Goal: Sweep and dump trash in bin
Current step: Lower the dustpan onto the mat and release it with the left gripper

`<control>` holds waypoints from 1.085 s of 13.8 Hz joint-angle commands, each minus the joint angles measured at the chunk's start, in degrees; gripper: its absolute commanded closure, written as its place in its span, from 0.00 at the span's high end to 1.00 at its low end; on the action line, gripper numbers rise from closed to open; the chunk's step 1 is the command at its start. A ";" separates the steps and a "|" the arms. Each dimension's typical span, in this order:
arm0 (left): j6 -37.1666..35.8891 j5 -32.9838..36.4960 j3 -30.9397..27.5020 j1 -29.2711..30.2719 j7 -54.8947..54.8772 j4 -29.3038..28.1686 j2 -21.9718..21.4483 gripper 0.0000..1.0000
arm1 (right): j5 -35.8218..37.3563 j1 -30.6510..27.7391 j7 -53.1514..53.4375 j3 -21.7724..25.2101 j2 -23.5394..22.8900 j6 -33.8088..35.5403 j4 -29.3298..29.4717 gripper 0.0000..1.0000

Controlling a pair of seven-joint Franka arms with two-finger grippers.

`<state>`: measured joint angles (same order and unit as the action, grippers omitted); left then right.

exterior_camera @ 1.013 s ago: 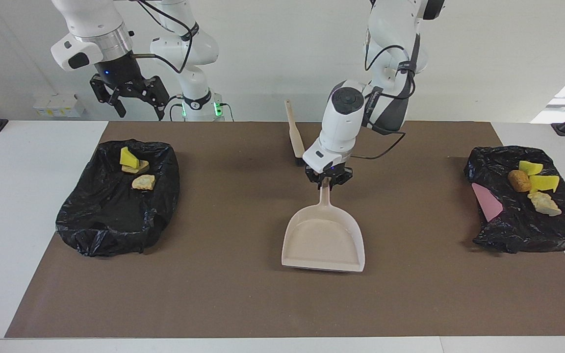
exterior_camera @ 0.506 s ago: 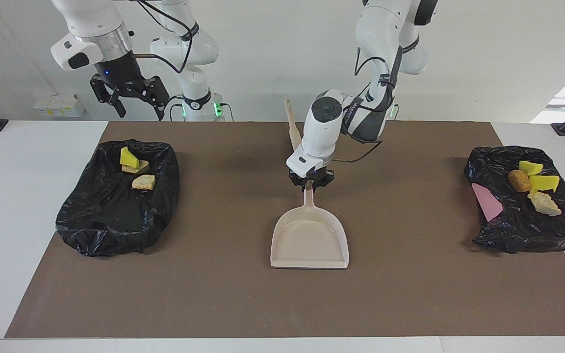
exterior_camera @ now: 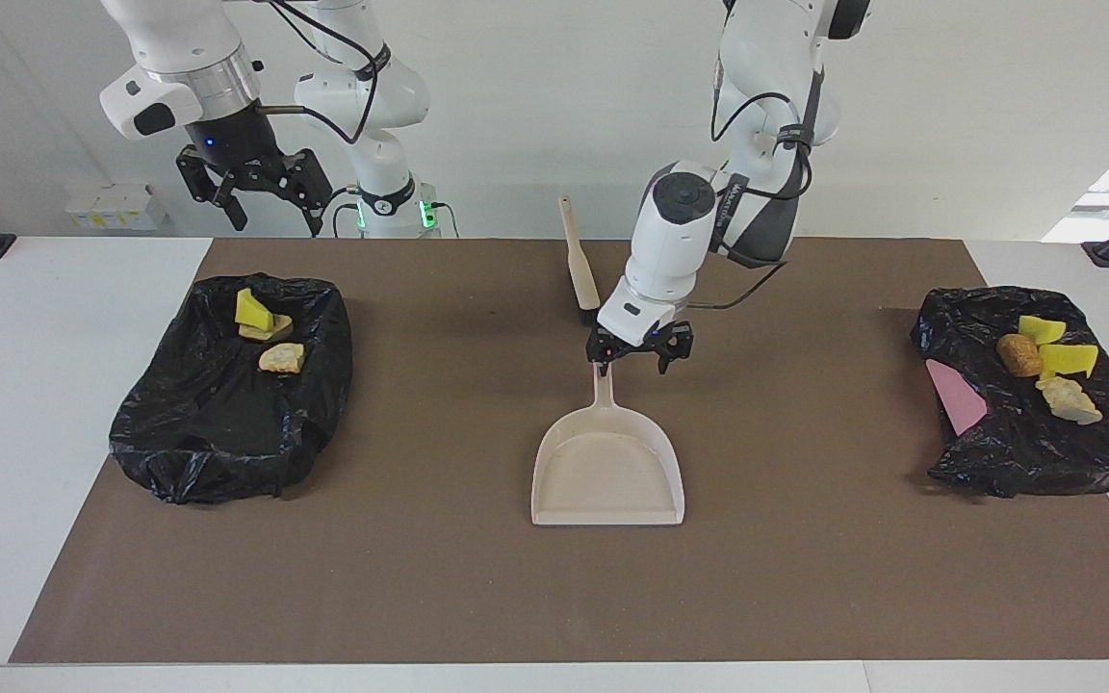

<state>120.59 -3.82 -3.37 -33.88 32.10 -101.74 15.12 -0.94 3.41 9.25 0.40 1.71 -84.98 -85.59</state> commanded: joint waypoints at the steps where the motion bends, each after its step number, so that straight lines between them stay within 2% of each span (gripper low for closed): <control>1: -3.60 -0.05 0.29 4.43 -1.42 2.16 -1.58 1.00 | -1.00 -0.33 -0.99 0.03 0.75 0.69 -0.54 1.00; 4: -5.35 -0.22 0.38 8.73 -4.05 3.74 -2.73 1.00 | -1.00 -0.33 -0.99 0.03 0.75 0.78 -0.54 1.00; 7: -12.46 -0.66 0.29 13.73 -12.28 8.48 -2.73 1.00 | -1.00 -0.33 -0.99 0.03 0.75 0.69 -0.54 1.00; 9: -15.46 -0.57 0.47 17.78 -17.31 9.28 -2.91 1.00 | -1.00 -0.33 -0.99 0.03 0.75 0.69 -0.54 1.00; 13: -20.55 -0.84 -0.15 25.42 -28.73 9.28 -7.29 1.00 | -1.00 -0.33 -0.99 0.03 0.75 0.78 -0.54 1.00; 15: -21.45 -0.84 -0.15 28.86 -30.60 8.93 -10.19 1.00 | -1.00 -0.33 -0.99 0.03 0.75 0.69 -0.54 1.00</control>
<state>101.27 -3.86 -3.92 -7.76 3.87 -92.25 8.43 -0.94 3.41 9.25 0.40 1.71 -84.98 -85.59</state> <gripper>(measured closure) 0.000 0.000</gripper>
